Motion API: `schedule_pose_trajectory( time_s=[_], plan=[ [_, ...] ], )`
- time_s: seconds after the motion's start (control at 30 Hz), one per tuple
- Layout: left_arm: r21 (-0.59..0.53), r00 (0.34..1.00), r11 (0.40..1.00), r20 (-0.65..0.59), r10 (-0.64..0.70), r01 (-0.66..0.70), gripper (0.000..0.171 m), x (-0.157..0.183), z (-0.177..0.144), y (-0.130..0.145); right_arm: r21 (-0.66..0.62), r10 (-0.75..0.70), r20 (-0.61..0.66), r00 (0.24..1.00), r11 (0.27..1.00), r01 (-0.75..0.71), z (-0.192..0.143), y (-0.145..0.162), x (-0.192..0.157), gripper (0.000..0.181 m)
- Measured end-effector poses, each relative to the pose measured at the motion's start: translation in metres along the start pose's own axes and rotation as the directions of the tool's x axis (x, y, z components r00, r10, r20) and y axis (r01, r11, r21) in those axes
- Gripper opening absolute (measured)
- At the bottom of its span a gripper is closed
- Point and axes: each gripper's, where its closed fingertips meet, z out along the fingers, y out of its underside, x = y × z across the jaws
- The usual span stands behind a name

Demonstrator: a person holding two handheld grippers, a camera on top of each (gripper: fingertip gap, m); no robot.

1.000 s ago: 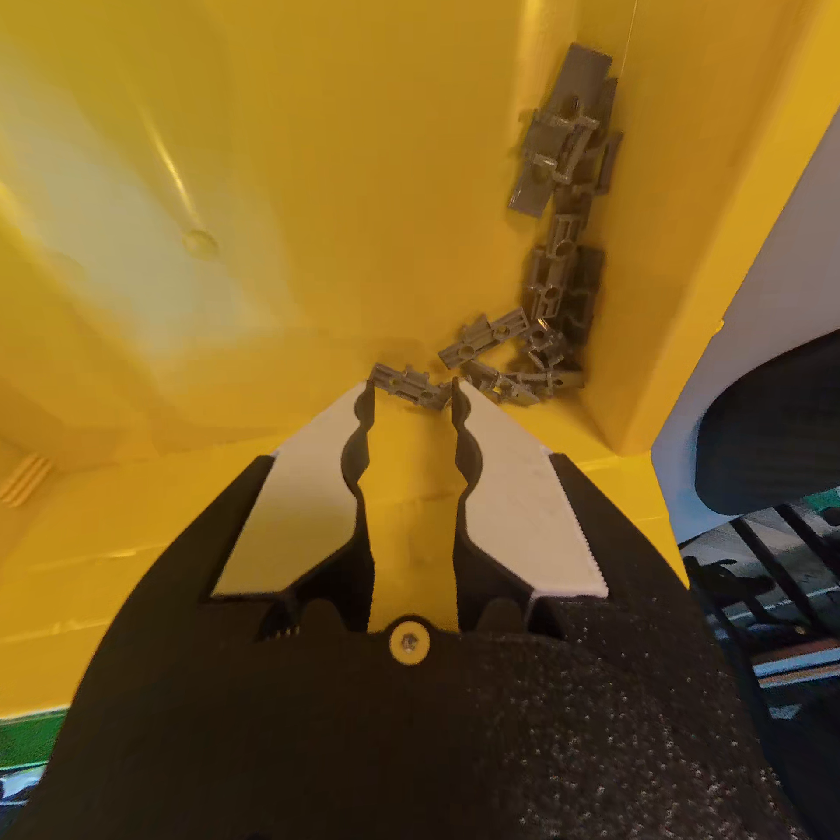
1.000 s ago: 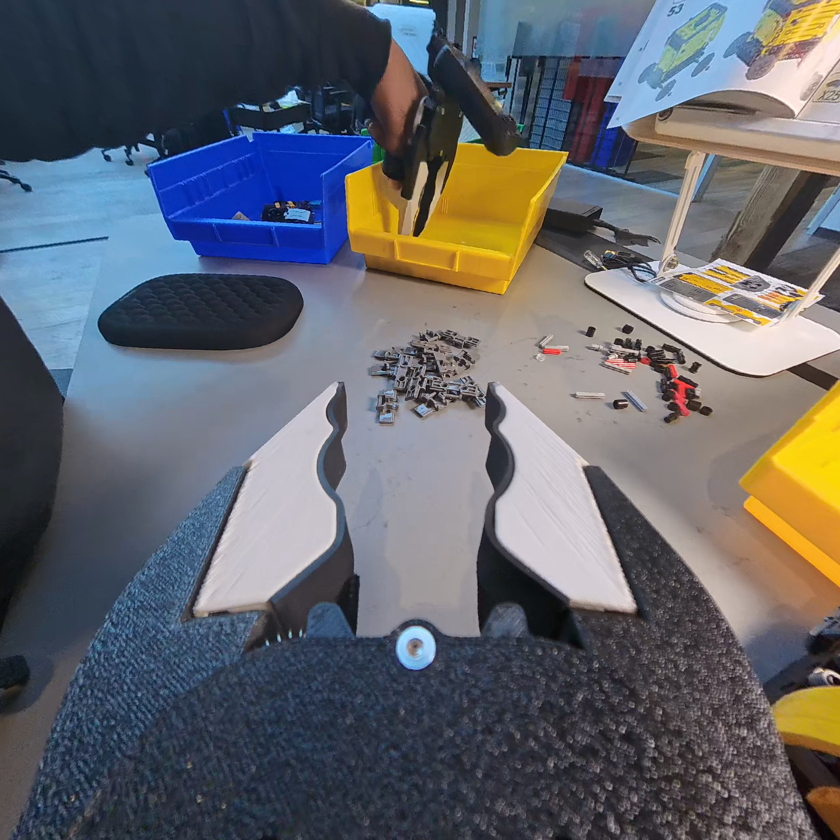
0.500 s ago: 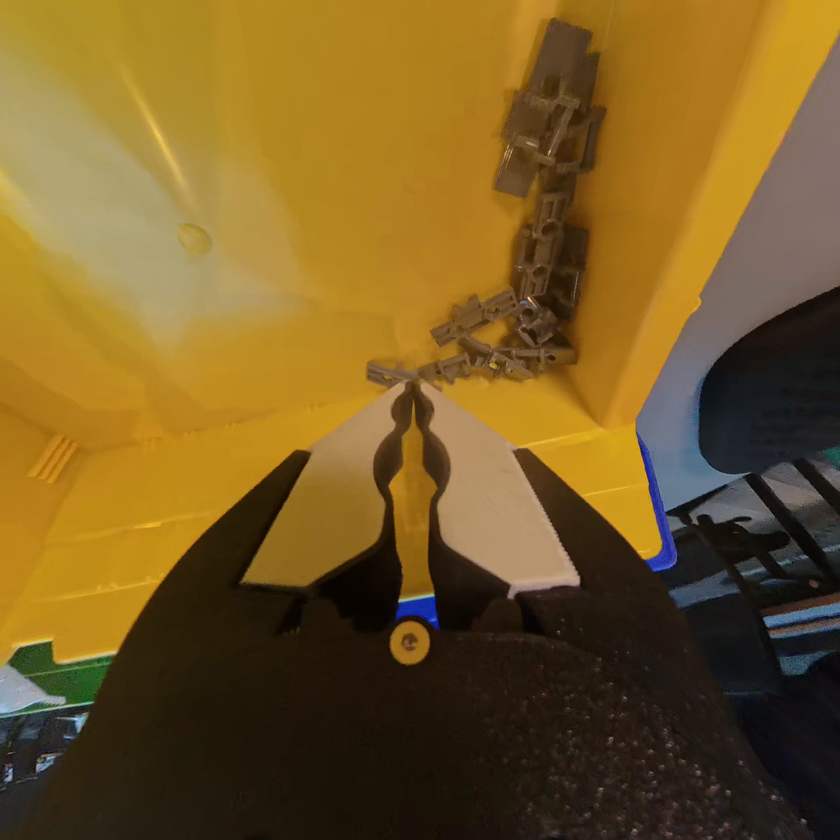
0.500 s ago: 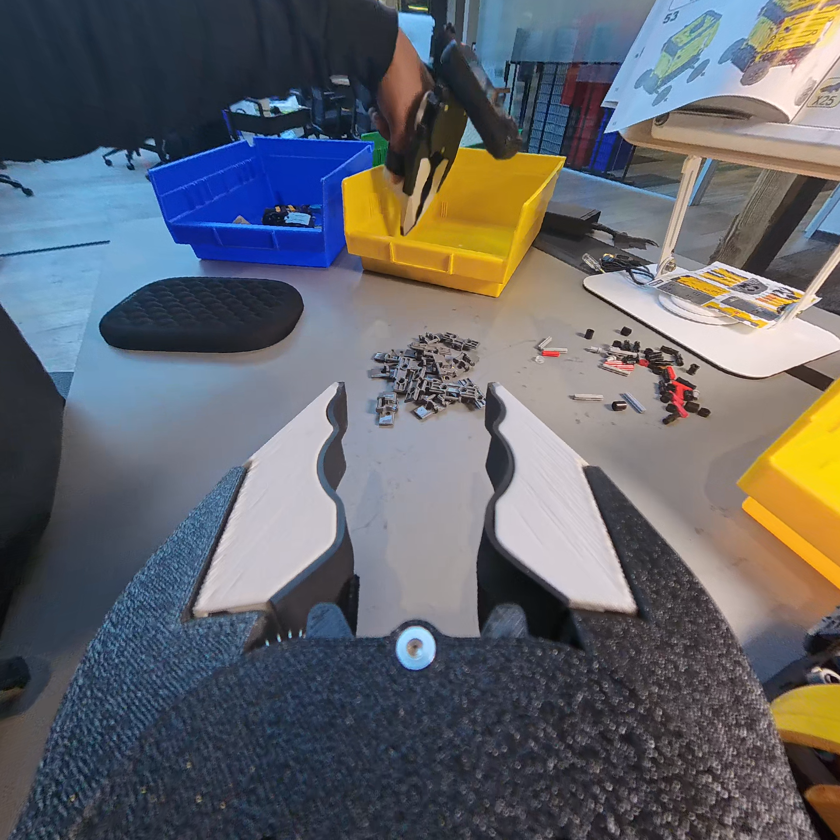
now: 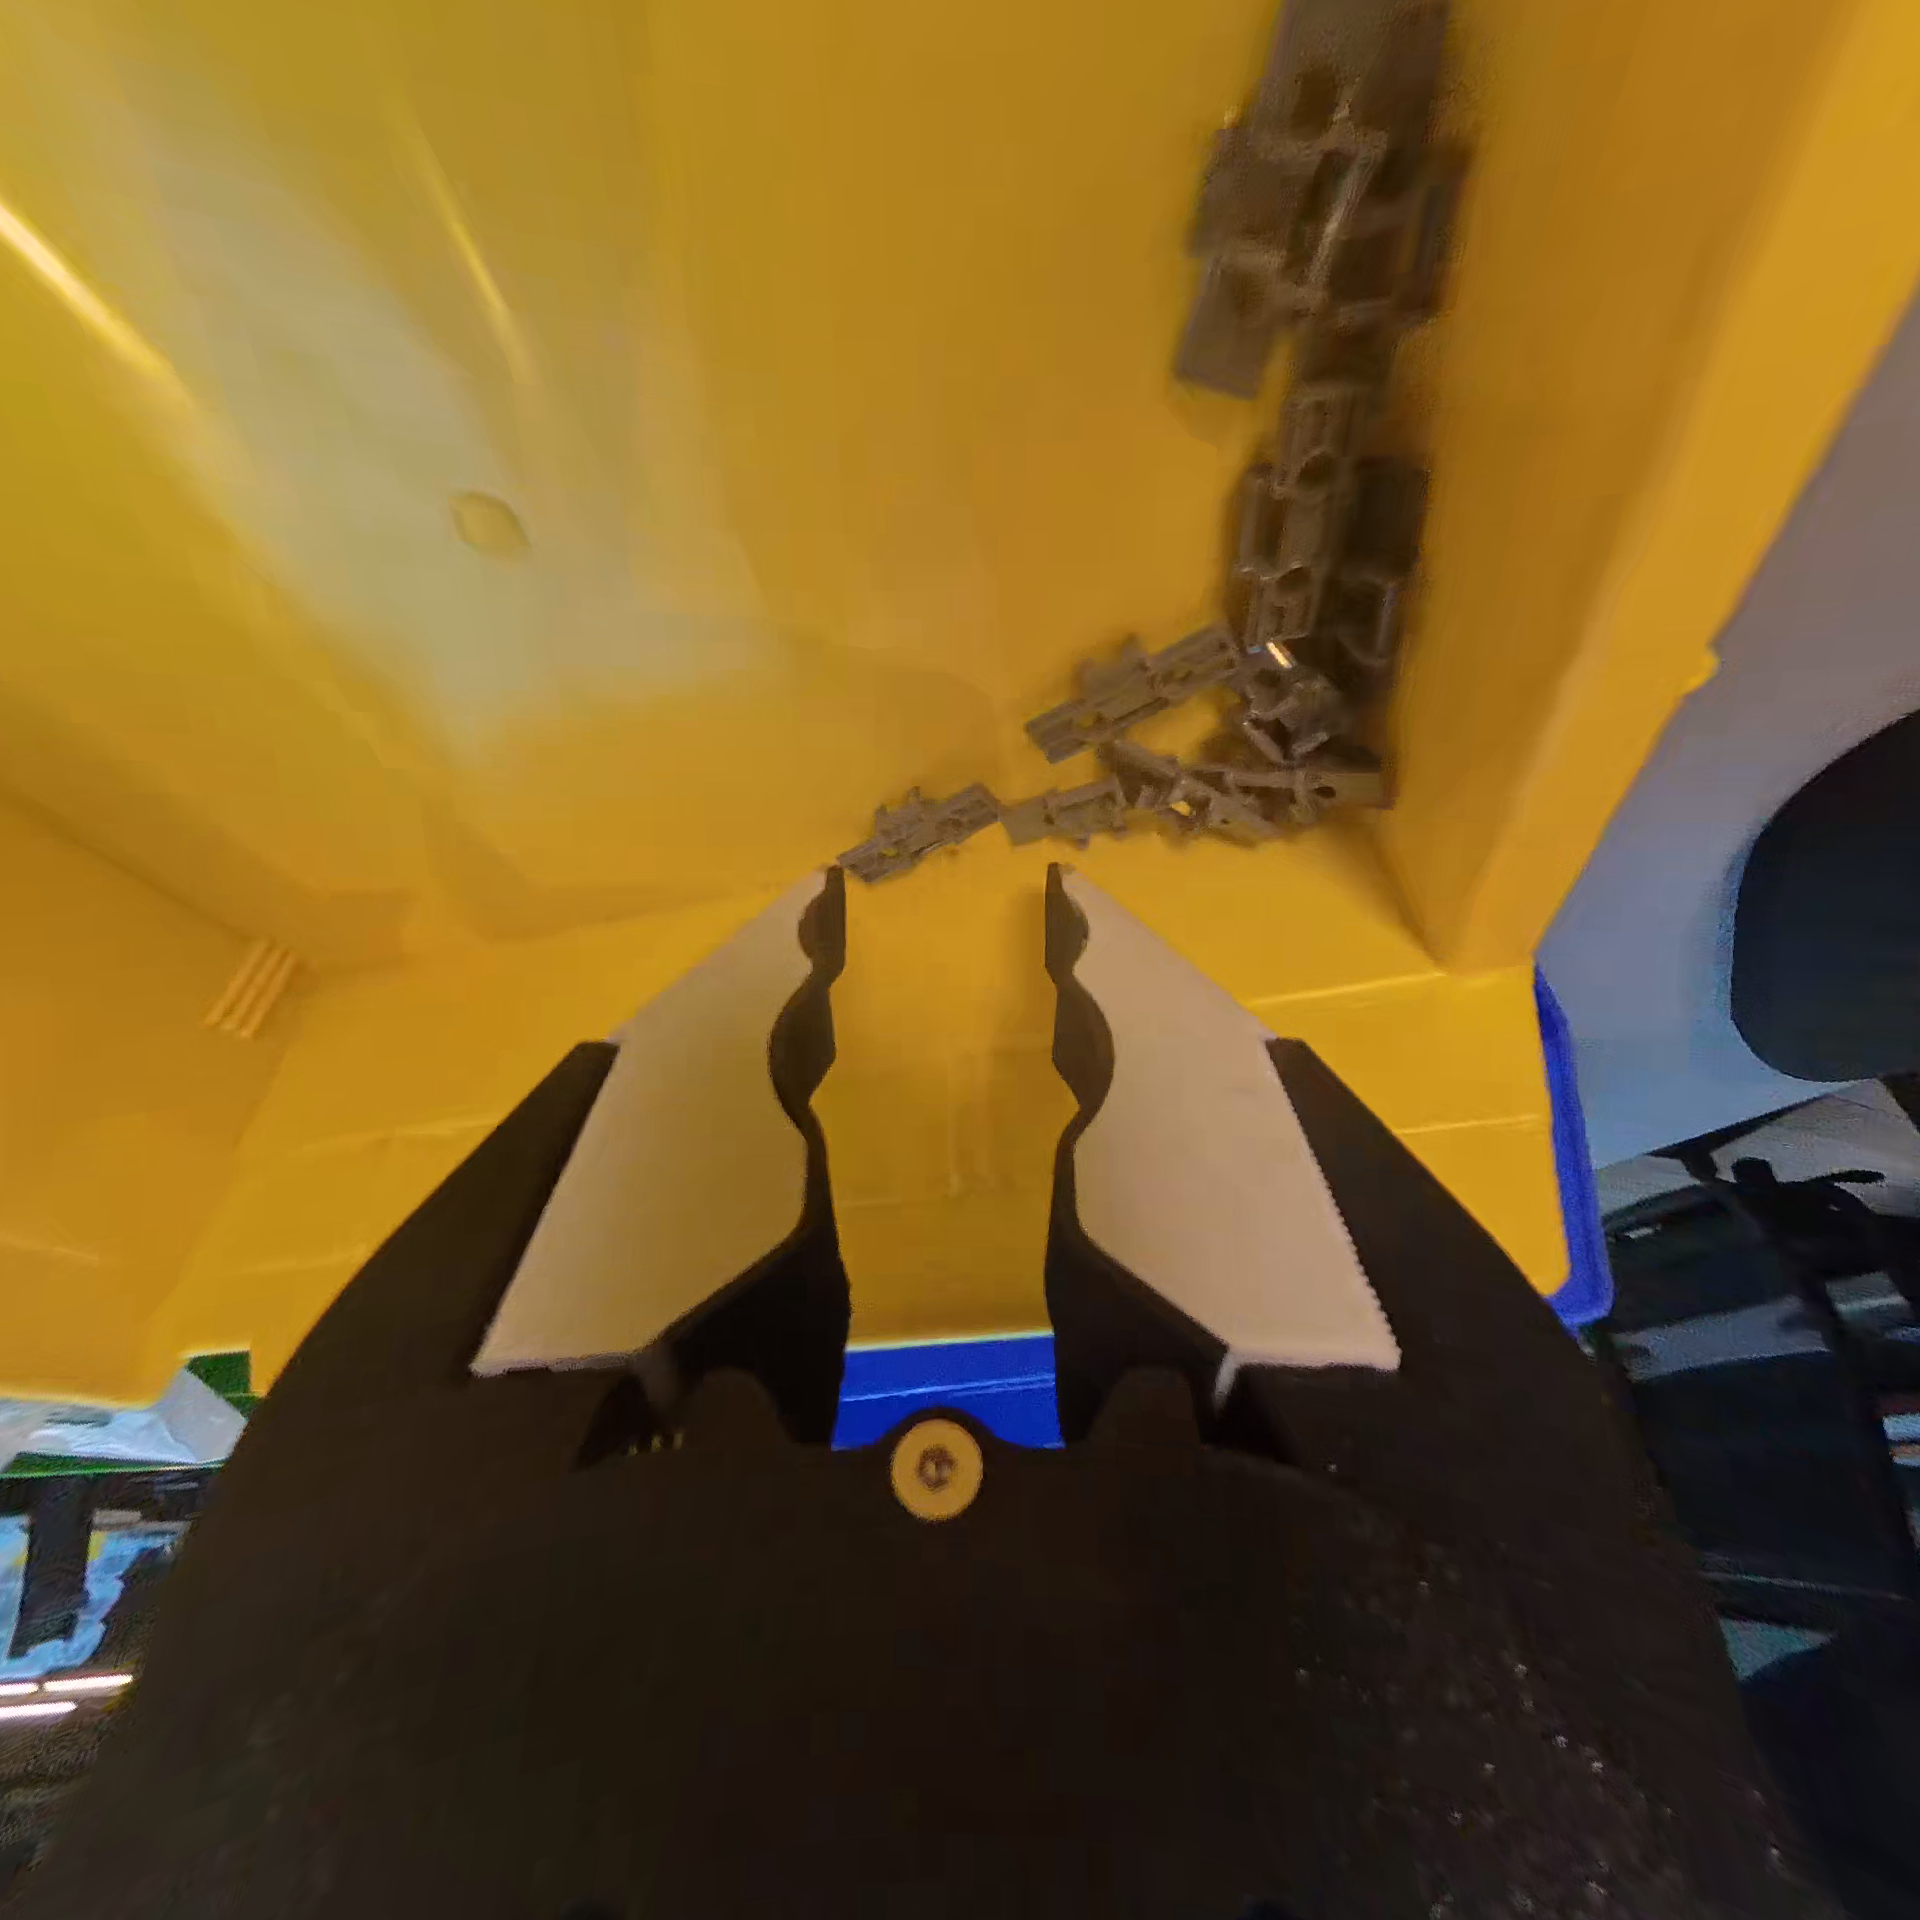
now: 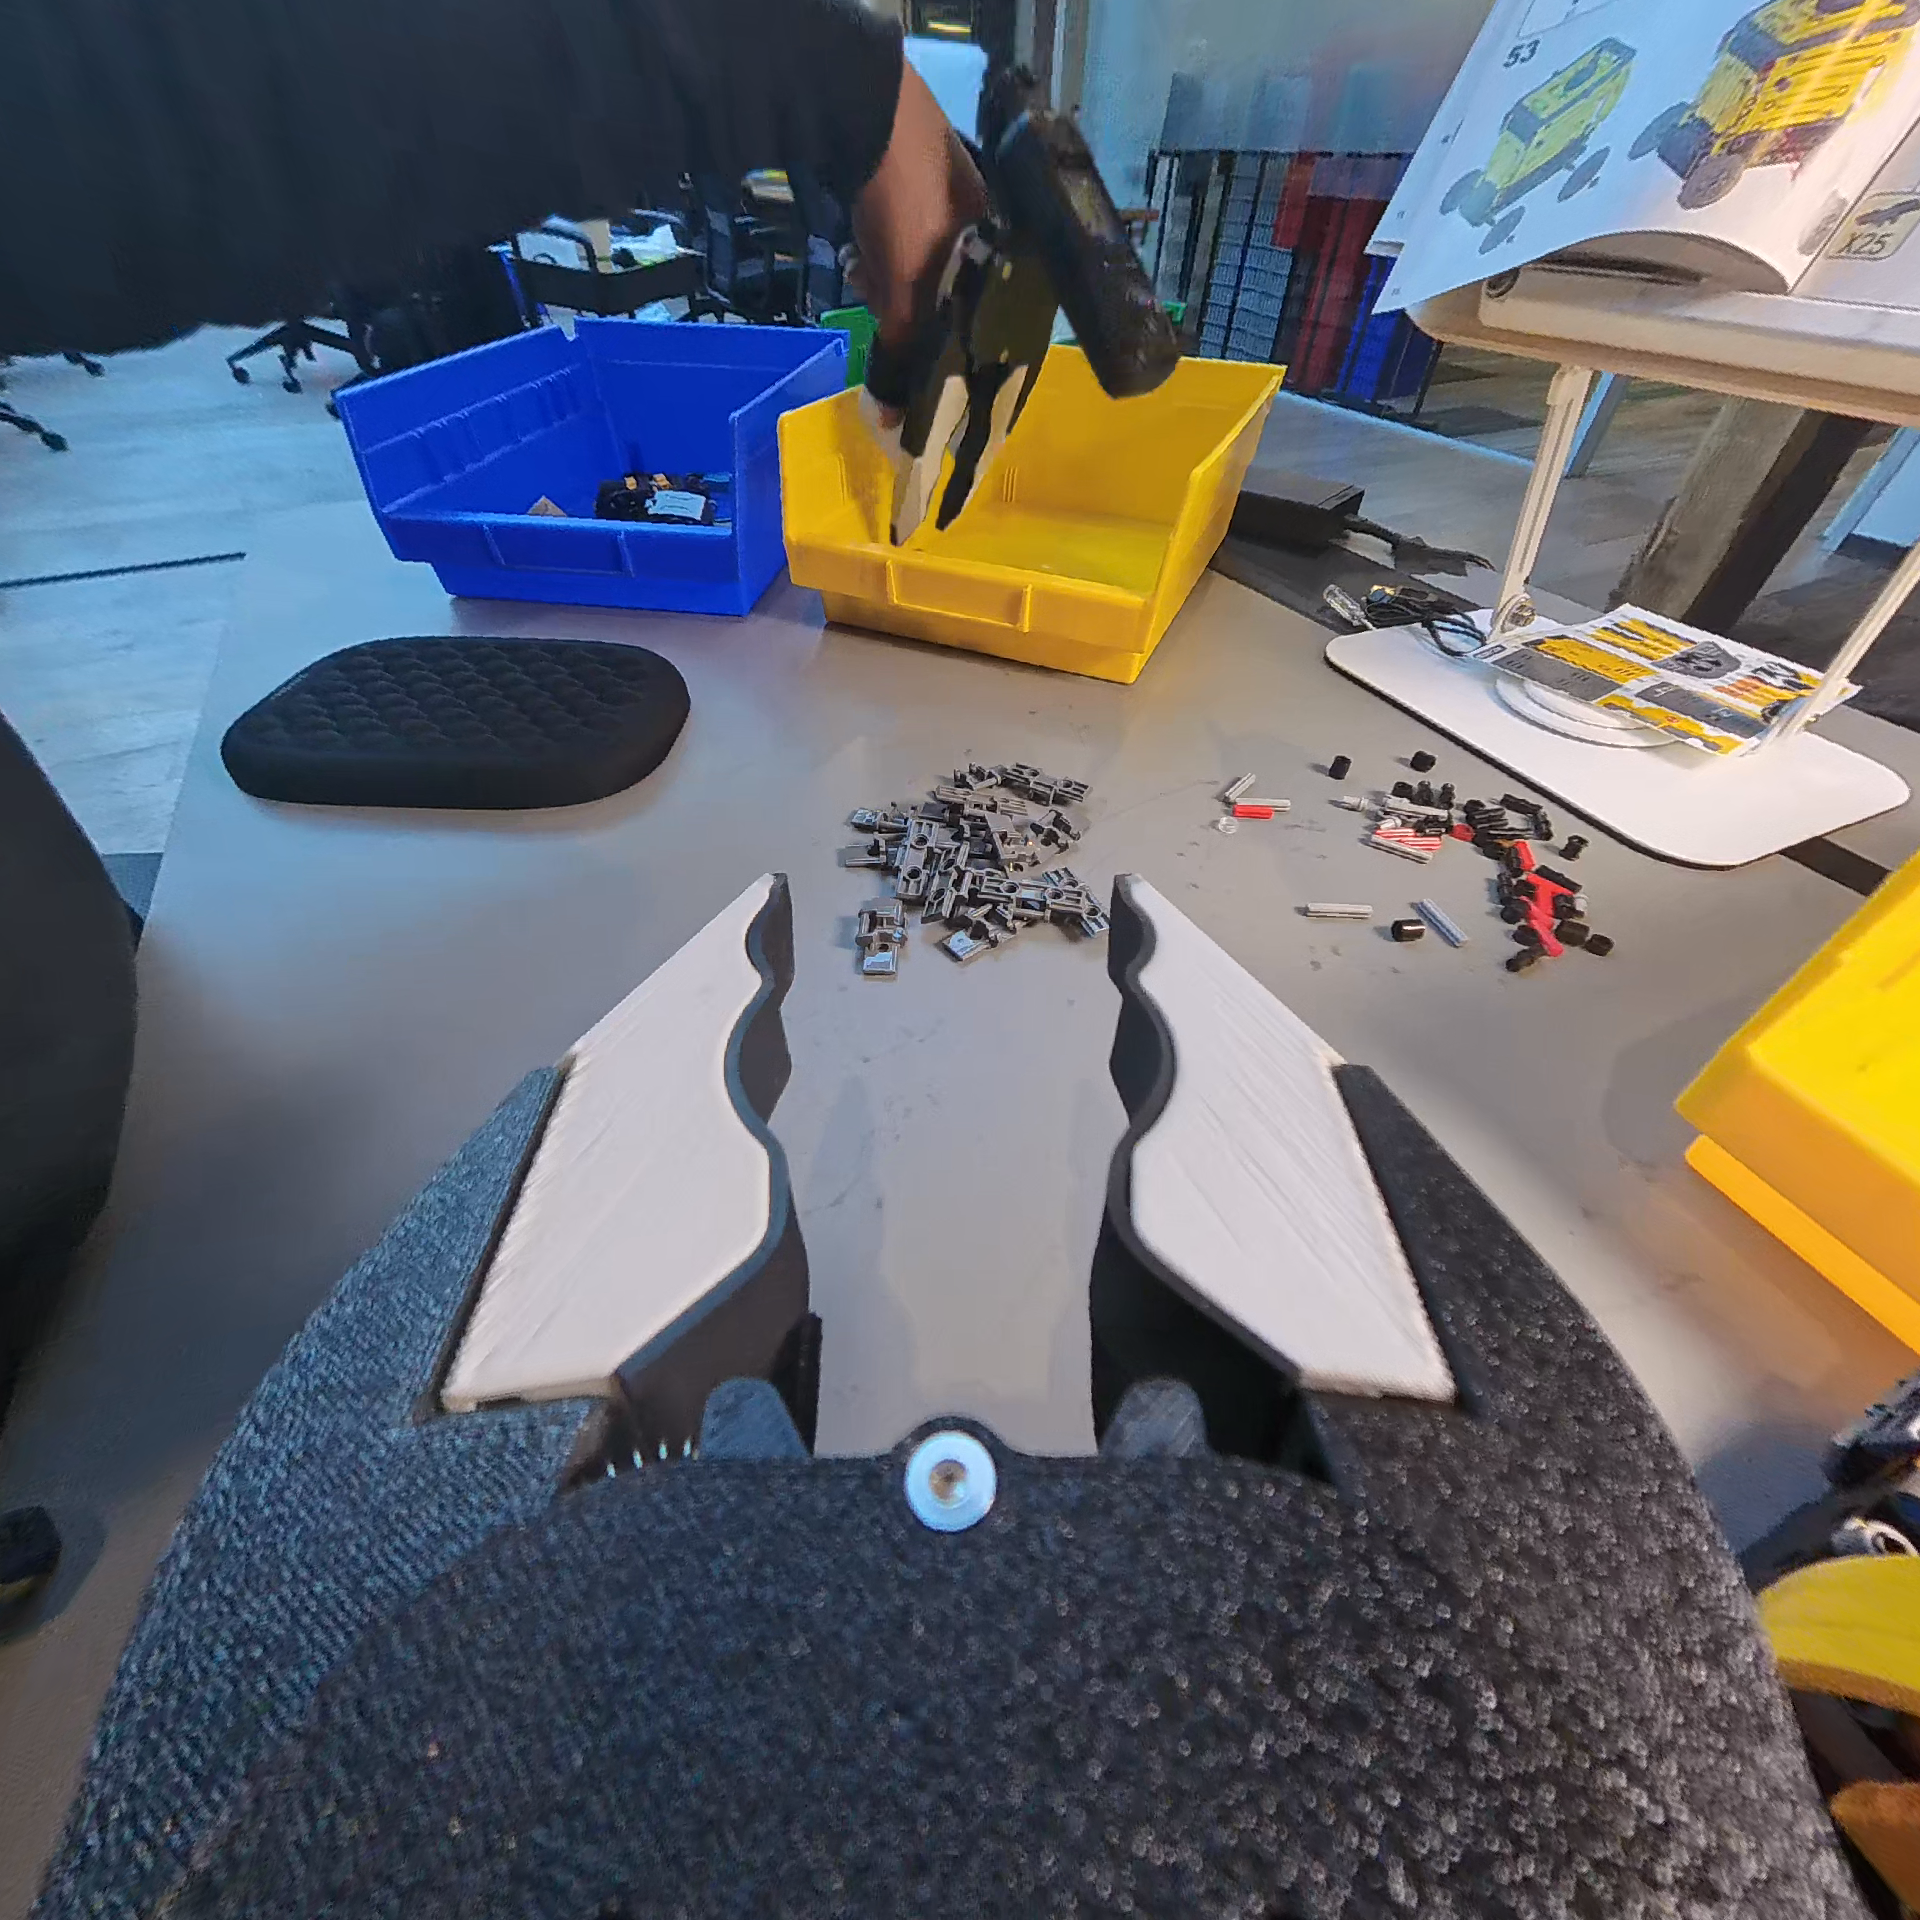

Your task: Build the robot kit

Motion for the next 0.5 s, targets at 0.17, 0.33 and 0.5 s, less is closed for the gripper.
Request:
schedule_pose_trajectory(
  time_s=[0.17, 0.33, 0.5],
  plan=[
    [-0.048, 0.996, 0.996, -0.057, -0.074, 0.072, 0.035, -0.008, 0.023, 0.002, -0.006, 0.002, 0.004, 1.0, 1.0, -0.002, 0.001, 0.001, 0.0, 0.061],
    [-0.074, 0.997, 0.995, -0.052, -0.064, 0.06, 0.022, -0.014, 0.025, 0.003, 0.002, 0.009, 0.001, 1.0, 1.0, -0.009, 0.0, 0.0, 0.001, 0.061],
    [0.0, 1.0, 1.0, -0.015, -0.017, 0.017, 0.018, -0.01, 0.002, -0.004, -0.001, 0.008, 0.007, 1.0, 1.0, -0.008, 0.0, 0.001, 0.0, 0.061]
  ],
)
